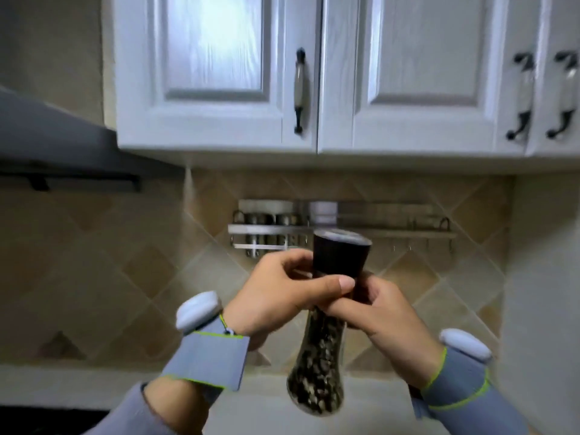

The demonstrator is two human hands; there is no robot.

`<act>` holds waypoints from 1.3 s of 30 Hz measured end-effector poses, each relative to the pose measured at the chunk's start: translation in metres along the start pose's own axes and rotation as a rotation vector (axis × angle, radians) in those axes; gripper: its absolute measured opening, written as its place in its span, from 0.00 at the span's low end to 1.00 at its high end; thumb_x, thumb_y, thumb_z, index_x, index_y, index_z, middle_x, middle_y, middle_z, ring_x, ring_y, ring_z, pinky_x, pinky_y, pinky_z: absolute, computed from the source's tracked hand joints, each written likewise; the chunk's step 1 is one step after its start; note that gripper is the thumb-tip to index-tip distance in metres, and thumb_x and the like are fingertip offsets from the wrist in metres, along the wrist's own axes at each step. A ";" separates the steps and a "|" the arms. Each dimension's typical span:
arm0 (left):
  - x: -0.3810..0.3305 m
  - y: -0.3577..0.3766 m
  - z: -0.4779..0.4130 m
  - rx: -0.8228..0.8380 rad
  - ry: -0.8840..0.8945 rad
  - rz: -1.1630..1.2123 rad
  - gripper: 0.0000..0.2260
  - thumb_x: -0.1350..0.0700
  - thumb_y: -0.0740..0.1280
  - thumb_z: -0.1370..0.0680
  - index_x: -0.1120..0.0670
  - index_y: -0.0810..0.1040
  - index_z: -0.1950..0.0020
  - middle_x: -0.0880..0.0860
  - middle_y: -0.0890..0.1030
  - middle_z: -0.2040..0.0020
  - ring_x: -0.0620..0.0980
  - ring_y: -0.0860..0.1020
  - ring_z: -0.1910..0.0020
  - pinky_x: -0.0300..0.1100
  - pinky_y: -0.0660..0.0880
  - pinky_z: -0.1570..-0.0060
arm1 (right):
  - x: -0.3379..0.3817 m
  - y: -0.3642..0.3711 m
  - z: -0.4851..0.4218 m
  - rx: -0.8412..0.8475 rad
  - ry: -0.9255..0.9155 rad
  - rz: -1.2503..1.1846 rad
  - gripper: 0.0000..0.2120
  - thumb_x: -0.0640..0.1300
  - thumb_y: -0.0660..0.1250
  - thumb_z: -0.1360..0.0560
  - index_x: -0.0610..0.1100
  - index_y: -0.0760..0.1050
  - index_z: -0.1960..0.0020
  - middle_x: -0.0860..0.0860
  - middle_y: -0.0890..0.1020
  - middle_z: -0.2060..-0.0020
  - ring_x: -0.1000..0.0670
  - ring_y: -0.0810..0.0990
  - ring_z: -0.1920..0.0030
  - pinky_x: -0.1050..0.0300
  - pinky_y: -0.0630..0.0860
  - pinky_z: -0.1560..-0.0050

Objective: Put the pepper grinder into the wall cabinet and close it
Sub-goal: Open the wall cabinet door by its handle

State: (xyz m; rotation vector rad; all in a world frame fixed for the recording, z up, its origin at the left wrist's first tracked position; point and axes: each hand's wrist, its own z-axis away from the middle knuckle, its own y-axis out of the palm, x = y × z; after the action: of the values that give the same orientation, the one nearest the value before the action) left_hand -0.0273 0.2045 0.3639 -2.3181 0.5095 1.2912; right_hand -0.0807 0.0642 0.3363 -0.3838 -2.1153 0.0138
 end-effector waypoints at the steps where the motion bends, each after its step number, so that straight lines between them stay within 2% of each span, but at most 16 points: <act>1: -0.007 -0.001 -0.006 -0.001 0.015 0.012 0.16 0.56 0.75 0.35 0.58 0.82 0.49 0.63 0.85 0.49 0.56 0.83 0.52 0.51 0.78 0.49 | 0.008 -0.003 -0.005 -0.031 -0.019 -0.001 0.12 0.38 0.73 0.37 0.50 0.83 0.57 0.51 0.88 0.61 0.53 0.85 0.57 0.65 0.77 0.63; 5: -0.027 -0.002 -0.026 0.038 0.036 0.095 0.16 0.49 0.71 0.31 0.55 0.82 0.47 0.53 0.85 0.51 0.46 0.79 0.56 0.41 0.75 0.60 | 0.031 -0.010 -0.017 -0.095 -0.034 -0.034 0.07 0.39 0.73 0.36 0.47 0.83 0.58 0.50 0.88 0.63 0.54 0.85 0.62 0.66 0.76 0.67; 8: -0.040 -0.010 -0.055 -0.031 0.015 0.236 0.17 0.46 0.68 0.28 0.56 0.80 0.46 0.51 0.83 0.49 0.45 0.80 0.55 0.42 0.79 0.54 | 0.043 -0.018 -0.029 -0.156 -0.058 -0.049 0.08 0.41 0.74 0.36 0.45 0.83 0.57 0.51 0.87 0.65 0.56 0.83 0.65 0.67 0.74 0.69; 11: -0.054 -0.021 -0.092 -0.186 0.078 0.256 0.19 0.50 0.69 0.28 0.57 0.77 0.41 0.54 0.81 0.44 0.47 0.80 0.48 0.44 0.78 0.45 | 0.052 -0.026 -0.042 -0.179 -0.079 -0.040 0.08 0.44 0.75 0.37 0.47 0.83 0.58 0.51 0.86 0.66 0.55 0.83 0.65 0.65 0.75 0.69; 15: -0.078 -0.031 -0.150 -0.361 0.237 0.134 0.25 0.51 0.69 0.28 0.57 0.70 0.32 0.53 0.78 0.39 0.47 0.76 0.44 0.38 0.71 0.49 | 0.061 -0.037 -0.068 -0.175 -0.116 -0.006 0.09 0.46 0.76 0.38 0.48 0.83 0.58 0.51 0.86 0.66 0.54 0.83 0.64 0.61 0.76 0.64; 17: -0.084 -0.035 -0.175 -0.408 0.267 0.115 0.20 0.53 0.68 0.27 0.57 0.72 0.36 0.52 0.77 0.42 0.45 0.76 0.51 0.38 0.67 0.48 | 0.063 -0.042 -0.078 -0.176 -0.123 -0.008 0.10 0.47 0.76 0.38 0.48 0.83 0.58 0.51 0.86 0.66 0.54 0.83 0.64 0.59 0.78 0.62; 19: -0.087 -0.037 -0.198 -0.443 0.296 0.081 0.06 0.54 0.66 0.26 0.52 0.75 0.49 0.50 0.75 0.52 0.43 0.73 0.60 0.35 0.69 0.57 | 0.065 -0.049 -0.086 -0.176 -0.136 0.000 0.12 0.49 0.76 0.40 0.50 0.83 0.57 0.51 0.86 0.66 0.53 0.84 0.63 0.59 0.78 0.61; 20: -0.087 -0.038 -0.208 -0.469 0.315 0.071 0.06 0.55 0.66 0.26 0.53 0.75 0.49 0.51 0.76 0.53 0.46 0.75 0.59 0.33 0.72 0.60 | 0.065 -0.052 -0.089 -0.176 -0.139 0.002 0.12 0.49 0.76 0.40 0.50 0.83 0.57 0.50 0.86 0.65 0.53 0.84 0.63 0.59 0.78 0.61; 21: -0.087 -0.037 -0.218 -0.479 0.326 0.073 0.13 0.56 0.65 0.26 0.55 0.74 0.42 0.53 0.77 0.47 0.51 0.77 0.53 0.33 0.74 0.57 | 0.065 -0.055 -0.093 -0.177 -0.143 0.002 0.12 0.48 0.76 0.40 0.49 0.83 0.57 0.51 0.86 0.66 0.53 0.84 0.63 0.59 0.78 0.62; 23: -0.087 -0.036 -0.234 -0.512 0.318 0.053 0.24 0.56 0.64 0.26 0.57 0.67 0.30 0.56 0.75 0.36 0.58 0.76 0.41 0.43 0.75 0.44 | 0.063 -0.063 -0.099 -0.186 -0.144 0.004 0.11 0.47 0.77 0.39 0.47 0.83 0.58 0.51 0.86 0.66 0.54 0.83 0.64 0.60 0.77 0.63; 24: -0.087 -0.034 -0.238 -0.521 0.323 0.031 0.24 0.56 0.64 0.26 0.56 0.66 0.30 0.56 0.75 0.36 0.58 0.76 0.42 0.47 0.74 0.42 | 0.061 -0.066 -0.101 -0.194 -0.141 0.010 0.10 0.46 0.76 0.39 0.47 0.83 0.58 0.51 0.86 0.67 0.54 0.83 0.64 0.60 0.77 0.64; 27: -0.089 -0.030 -0.241 -0.474 0.348 0.077 0.16 0.59 0.61 0.26 0.58 0.72 0.38 0.55 0.78 0.55 0.52 0.75 0.62 0.38 0.73 0.65 | 0.060 -0.072 -0.103 -0.212 -0.136 0.026 0.12 0.47 0.76 0.40 0.45 0.83 0.58 0.50 0.86 0.65 0.52 0.84 0.62 0.56 0.79 0.59; 29: -0.092 -0.031 -0.240 -0.473 0.318 0.114 0.16 0.60 0.59 0.25 0.58 0.73 0.38 0.54 0.75 0.62 0.50 0.71 0.68 0.36 0.68 0.71 | 0.061 -0.074 -0.104 -0.210 -0.138 0.035 0.12 0.47 0.76 0.40 0.45 0.83 0.57 0.49 0.86 0.64 0.51 0.84 0.61 0.55 0.79 0.58; 32: -0.094 -0.031 -0.229 -0.499 0.345 0.025 0.16 0.61 0.58 0.25 0.57 0.74 0.39 0.60 0.76 0.61 0.60 0.71 0.65 0.45 0.70 0.59 | 0.064 -0.073 -0.106 -0.230 -0.137 0.046 0.14 0.47 0.76 0.41 0.44 0.82 0.57 0.49 0.87 0.64 0.51 0.84 0.61 0.53 0.80 0.57; 35: -0.107 -0.031 -0.205 -0.557 0.380 -0.061 0.13 0.58 0.59 0.26 0.58 0.74 0.42 0.68 0.77 0.53 0.71 0.77 0.52 0.60 0.76 0.48 | 0.073 -0.065 -0.110 -0.270 -0.140 0.069 0.16 0.48 0.76 0.42 0.42 0.81 0.57 0.49 0.86 0.63 0.51 0.83 0.61 0.53 0.78 0.57; 39: -0.131 -0.044 -0.172 -0.557 0.438 -0.092 0.07 0.56 0.61 0.26 0.54 0.73 0.50 0.62 0.75 0.56 0.66 0.78 0.53 0.63 0.75 0.47 | 0.098 -0.044 -0.112 -0.262 -0.188 0.079 0.15 0.51 0.75 0.42 0.44 0.82 0.59 0.51 0.85 0.64 0.54 0.83 0.63 0.58 0.78 0.62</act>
State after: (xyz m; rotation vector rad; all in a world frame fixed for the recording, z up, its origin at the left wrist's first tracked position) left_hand 0.0502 0.1625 0.5660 -3.0751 0.1760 0.9615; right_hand -0.0495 0.0336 0.4853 -0.6435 -2.2928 -0.1899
